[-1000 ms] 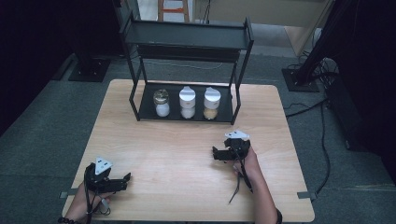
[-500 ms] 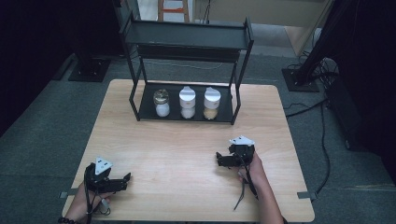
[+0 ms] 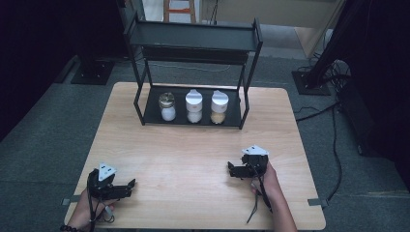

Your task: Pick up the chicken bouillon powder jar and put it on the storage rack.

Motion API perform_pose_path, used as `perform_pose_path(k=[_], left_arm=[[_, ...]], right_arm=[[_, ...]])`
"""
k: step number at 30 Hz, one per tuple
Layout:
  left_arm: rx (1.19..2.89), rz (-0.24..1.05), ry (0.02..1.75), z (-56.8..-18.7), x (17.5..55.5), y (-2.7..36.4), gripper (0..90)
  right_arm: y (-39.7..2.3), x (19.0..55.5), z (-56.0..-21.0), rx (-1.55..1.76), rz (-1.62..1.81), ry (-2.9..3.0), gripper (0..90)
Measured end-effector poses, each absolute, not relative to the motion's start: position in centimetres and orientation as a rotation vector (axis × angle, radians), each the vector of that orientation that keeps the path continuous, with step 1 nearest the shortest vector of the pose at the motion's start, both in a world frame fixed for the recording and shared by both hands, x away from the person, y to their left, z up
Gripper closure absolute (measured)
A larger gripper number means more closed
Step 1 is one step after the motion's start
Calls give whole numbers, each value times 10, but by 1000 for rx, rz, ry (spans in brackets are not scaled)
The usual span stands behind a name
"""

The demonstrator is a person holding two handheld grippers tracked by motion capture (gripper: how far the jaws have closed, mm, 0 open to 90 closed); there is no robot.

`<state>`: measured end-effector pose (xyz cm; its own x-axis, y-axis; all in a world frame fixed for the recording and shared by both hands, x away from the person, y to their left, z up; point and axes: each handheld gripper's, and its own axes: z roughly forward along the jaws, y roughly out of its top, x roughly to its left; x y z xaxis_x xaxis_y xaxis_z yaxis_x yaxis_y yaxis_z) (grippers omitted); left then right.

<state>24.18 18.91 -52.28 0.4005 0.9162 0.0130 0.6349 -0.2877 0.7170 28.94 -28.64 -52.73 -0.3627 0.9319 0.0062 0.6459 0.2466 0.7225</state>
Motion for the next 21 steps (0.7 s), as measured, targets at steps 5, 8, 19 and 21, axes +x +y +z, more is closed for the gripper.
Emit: perform_pose_path(k=[5, 8, 19, 21], left_arm=[[2027, 573, 1319, -523, 242, 189, 0], [2027, 573, 1319, -523, 242, 189, 0], [2031, 573, 1318, -523, 242, 189, 0], [2033, 573, 1319, -523, 242, 189, 0]], right_arm=[[-291, 282, -527, 1438, 899, 2096, 0], [-294, 278, -527, 1434, 899, 2095, 0], [-302, 267, -528, 1441, 896, 2090, 0], [-304, 265, -528, 1441, 897, 2092, 0]])
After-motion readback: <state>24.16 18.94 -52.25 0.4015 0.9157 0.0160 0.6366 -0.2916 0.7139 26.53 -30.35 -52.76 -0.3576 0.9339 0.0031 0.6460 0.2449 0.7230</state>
